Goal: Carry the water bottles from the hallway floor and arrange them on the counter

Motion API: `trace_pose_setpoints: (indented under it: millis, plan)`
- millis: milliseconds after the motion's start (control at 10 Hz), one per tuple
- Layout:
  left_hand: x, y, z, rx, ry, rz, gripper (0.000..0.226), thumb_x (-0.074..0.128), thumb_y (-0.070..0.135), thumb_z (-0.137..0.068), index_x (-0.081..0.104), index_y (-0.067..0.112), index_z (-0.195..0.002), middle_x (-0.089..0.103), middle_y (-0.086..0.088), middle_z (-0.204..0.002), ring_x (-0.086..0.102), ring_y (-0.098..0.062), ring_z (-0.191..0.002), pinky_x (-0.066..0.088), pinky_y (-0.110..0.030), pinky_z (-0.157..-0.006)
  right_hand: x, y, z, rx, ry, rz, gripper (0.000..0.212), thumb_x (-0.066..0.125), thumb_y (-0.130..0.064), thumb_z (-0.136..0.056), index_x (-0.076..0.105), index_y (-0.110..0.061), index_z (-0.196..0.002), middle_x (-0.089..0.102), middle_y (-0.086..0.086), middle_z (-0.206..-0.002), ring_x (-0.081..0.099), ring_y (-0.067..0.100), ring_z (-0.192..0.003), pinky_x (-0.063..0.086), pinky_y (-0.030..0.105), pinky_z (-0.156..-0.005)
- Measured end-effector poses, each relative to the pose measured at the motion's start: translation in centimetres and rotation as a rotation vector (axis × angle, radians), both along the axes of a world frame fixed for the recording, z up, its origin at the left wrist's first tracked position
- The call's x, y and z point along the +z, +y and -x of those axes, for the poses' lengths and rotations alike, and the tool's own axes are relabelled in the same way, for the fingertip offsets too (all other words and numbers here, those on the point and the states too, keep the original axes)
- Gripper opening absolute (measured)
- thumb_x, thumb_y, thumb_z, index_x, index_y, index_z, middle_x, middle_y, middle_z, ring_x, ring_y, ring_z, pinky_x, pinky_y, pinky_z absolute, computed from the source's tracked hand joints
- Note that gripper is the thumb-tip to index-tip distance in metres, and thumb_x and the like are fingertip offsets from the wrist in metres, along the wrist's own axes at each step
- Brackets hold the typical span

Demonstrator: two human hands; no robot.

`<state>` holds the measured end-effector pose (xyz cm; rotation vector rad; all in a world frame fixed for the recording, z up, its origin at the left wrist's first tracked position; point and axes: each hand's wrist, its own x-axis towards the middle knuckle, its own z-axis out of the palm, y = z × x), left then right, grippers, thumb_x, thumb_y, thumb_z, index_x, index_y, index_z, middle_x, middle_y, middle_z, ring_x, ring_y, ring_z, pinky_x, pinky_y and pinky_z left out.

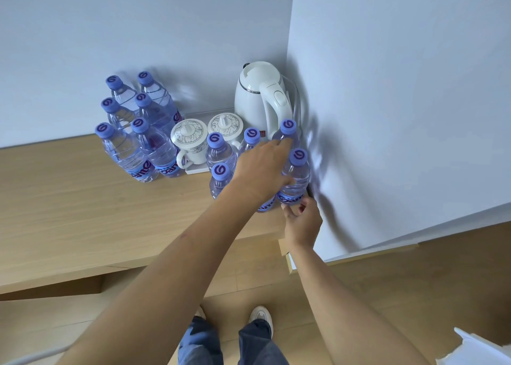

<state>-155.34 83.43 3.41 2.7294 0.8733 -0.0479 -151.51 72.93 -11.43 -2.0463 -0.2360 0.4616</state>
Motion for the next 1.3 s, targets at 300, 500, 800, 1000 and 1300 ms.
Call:
trace_pose_setpoints:
  millis: [300,500,800,1000,1300]
  plan:
    - [0.6,0.6,2.3,0.097,-0.036,0.052,0.018,0.052,0.007,-0.087,0.060,0.006,-0.104,0.054,-0.008,-0.092,0.056,-0.034,-0.086,0.036,-0.036,-0.064,0.2,1.7,3.5,0.150,-0.012,0.037,0.032,0.078,-0.017,-0.082,0.064,0.001,-0.105,0.066,0.013,-0.097,0.060,0.027,-0.091,0.049,0.039,-0.083]
    - [0.3,0.5,2.5,0.090,-0.059,0.024,0.018,0.057,0.015,-0.092,0.060,0.005,-0.107,0.060,-0.010,-0.099,0.057,-0.034,-0.090,0.046,-0.041,-0.070,0.5,2.1,3.4,0.153,-0.018,0.036,0.022,0.076,-0.013,-0.085,0.065,0.005,-0.090,0.069,0.015,-0.092,0.062,0.029,-0.090,0.050,0.041,-0.083]
    - [0.0,0.8,2.7,0.080,-0.075,0.016,0.023,0.059,0.020,-0.094,0.060,0.006,-0.112,0.062,-0.009,-0.107,0.058,-0.033,-0.097,0.048,-0.041,-0.078,0.1,2.5,3.4,0.158,-0.055,0.059,0.020,0.075,-0.013,-0.085,0.065,0.003,-0.089,0.069,0.015,-0.091,0.062,0.029,-0.089,0.049,0.038,-0.079]
    - [-0.2,0.4,4.0,0.075,-0.185,0.081,0.038,0.060,0.025,-0.094,0.054,0.010,-0.128,0.059,-0.007,-0.122,0.055,-0.030,-0.110,0.048,-0.044,-0.084,0.2,2.1,3.4,0.191,-0.071,0.073,0.029,0.076,-0.018,-0.085,0.065,-0.002,-0.106,0.068,0.011,-0.103,0.062,0.027,-0.100,0.050,0.038,-0.086]
    - [0.0,0.6,12.3,0.280,-0.399,0.001,0.038,0.058,0.029,-0.094,0.056,0.012,-0.128,0.060,-0.006,-0.128,0.052,-0.027,-0.120,0.048,-0.041,-0.084,3.7,0.7,2.8,0.361,-0.054,0.254,0.039,0.071,-0.022,-0.086,0.058,-0.009,-0.121,0.066,0.005,-0.110,0.061,0.027,-0.099,0.039,0.028,-0.074]
